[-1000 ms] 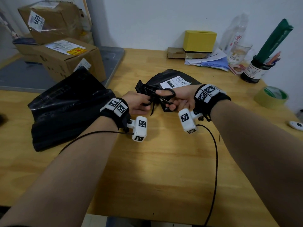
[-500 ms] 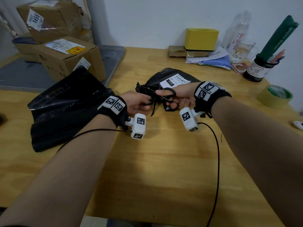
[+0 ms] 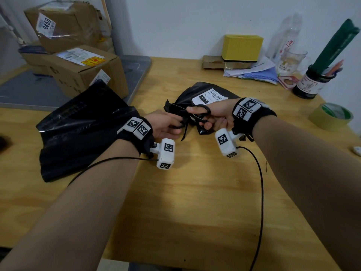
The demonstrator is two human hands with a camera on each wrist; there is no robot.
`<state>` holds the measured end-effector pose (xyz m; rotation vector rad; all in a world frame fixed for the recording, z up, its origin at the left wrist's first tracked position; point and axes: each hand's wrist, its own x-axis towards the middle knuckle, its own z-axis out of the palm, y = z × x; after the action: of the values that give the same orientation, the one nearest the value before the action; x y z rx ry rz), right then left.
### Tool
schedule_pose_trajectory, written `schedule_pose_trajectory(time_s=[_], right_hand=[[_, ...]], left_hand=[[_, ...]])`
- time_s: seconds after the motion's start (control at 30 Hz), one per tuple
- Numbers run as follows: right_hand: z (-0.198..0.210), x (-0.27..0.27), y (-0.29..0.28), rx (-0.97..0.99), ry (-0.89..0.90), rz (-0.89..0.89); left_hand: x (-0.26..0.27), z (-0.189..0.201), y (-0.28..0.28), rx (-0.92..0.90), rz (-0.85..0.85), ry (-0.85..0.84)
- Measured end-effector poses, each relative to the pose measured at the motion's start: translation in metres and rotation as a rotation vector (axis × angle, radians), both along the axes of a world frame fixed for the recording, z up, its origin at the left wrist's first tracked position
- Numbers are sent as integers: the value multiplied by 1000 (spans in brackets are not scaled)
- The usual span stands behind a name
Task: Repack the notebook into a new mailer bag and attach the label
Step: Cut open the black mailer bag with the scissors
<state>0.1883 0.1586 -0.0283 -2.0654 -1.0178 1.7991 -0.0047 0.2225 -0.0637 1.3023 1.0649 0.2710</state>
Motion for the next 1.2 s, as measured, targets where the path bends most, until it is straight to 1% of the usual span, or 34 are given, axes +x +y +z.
schedule_pose_trajectory(time_s=[0.13, 0.37, 0.53, 0.67, 1.07, 1.2], right_hand=[[2, -3, 2, -8, -18, 22], [3, -4, 3, -24, -32, 24], [2, -2, 2, -24, 15, 9], [3, -5, 5, -11, -26, 40], [2, -6, 10, -2, -12, 74], [2, -7, 9, -11, -20, 38]], left_hand=[[-1, 0, 0, 2, -28, 3], [-1, 0, 0, -1, -22, 2], [-1, -1, 1, -11, -33, 10], [0, -1, 3, -3, -55, 16], [-2, 1, 3, 13, -117, 35], [-2, 1, 3, 14, -132, 46]])
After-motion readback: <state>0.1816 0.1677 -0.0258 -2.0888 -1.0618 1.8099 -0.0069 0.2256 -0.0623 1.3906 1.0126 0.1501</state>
